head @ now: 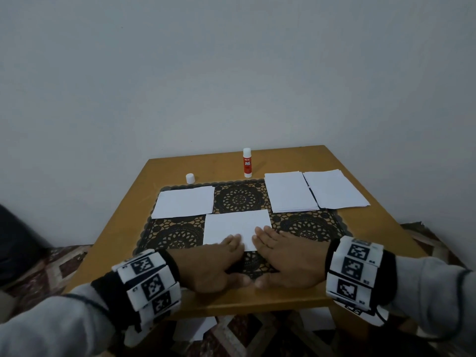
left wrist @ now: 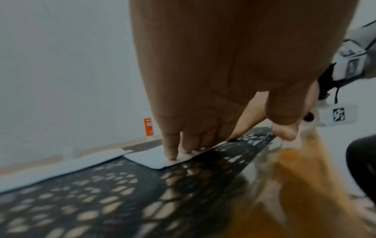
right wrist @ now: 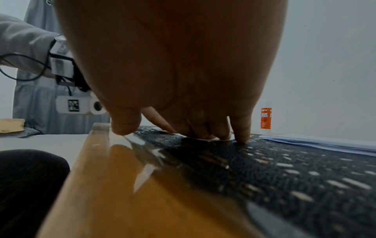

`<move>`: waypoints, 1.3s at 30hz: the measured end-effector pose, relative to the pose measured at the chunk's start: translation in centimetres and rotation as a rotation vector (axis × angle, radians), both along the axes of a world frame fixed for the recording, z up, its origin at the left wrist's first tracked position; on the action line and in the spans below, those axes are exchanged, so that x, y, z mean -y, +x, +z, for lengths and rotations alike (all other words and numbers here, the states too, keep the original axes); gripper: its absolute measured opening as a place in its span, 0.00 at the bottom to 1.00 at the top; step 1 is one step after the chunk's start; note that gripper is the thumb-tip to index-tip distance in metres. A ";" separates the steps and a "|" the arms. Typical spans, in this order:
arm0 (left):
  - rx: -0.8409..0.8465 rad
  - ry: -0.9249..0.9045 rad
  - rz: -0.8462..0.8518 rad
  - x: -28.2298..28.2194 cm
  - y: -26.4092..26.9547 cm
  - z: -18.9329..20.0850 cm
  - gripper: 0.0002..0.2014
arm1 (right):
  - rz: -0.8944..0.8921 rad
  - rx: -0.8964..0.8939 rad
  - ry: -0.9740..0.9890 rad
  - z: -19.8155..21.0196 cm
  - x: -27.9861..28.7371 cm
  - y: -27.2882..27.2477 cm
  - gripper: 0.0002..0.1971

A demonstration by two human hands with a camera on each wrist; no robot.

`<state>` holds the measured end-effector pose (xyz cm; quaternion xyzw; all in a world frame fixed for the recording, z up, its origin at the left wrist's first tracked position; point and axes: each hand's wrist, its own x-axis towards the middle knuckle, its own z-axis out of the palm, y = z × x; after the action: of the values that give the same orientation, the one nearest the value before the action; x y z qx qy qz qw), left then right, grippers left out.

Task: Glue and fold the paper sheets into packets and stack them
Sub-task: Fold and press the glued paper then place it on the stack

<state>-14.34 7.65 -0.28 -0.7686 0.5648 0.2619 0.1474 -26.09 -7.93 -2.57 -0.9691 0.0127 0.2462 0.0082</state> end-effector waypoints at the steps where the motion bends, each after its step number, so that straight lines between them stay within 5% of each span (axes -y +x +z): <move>1: 0.033 -0.011 0.021 -0.2 0.5 -0.2 0.40 | 0.000 -0.005 0.001 0.0 0.0 0.0 0.48; 4: 0.173 0.027 0.064 -0.9 1.1 -0.6 0.43 | 0.000 -0.001 -0.001 -0.1 0.0 -0.1 0.49; 9: 0.073 0.065 -0.014 -1.5 -1.2 -0.1 0.43 | 0.003 0.014 0.001 -0.3 0.1 0.0 0.49; 22: 0.169 0.046 0.123 -1.1 1.8 -0.5 0.44 | -0.003 -0.015 0.012 0.1 0.2 0.1 0.49; 27: 0.160 0.072 0.034 -0.5 0.3 -0.4 0.46 | 0.007 -0.039 0.001 0.9 -0.8 0.9 0.48; 31: 0.152 0.030 0.029 -0.5 0.6 0.1 0.42 | 0.073 -0.016 -0.002 0.6 -2.2 2.3 0.48; 36: 0.165 -0.135 0.031 0.3 2.3 1.1 0.25 | -0.080 0.029 -0.009 1.1 0.1 5.1 0.44; 39: 0.169 -0.198 0.036 1.6 3.4 1.4 0.27 | -0.087 0.083 0.001 1.2 0.4 5.5 0.37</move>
<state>-10.94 6.00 1.11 -0.8088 0.5594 0.1420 0.1130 -20.59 -8.35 -1.33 -0.9770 0.0543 0.2050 0.0199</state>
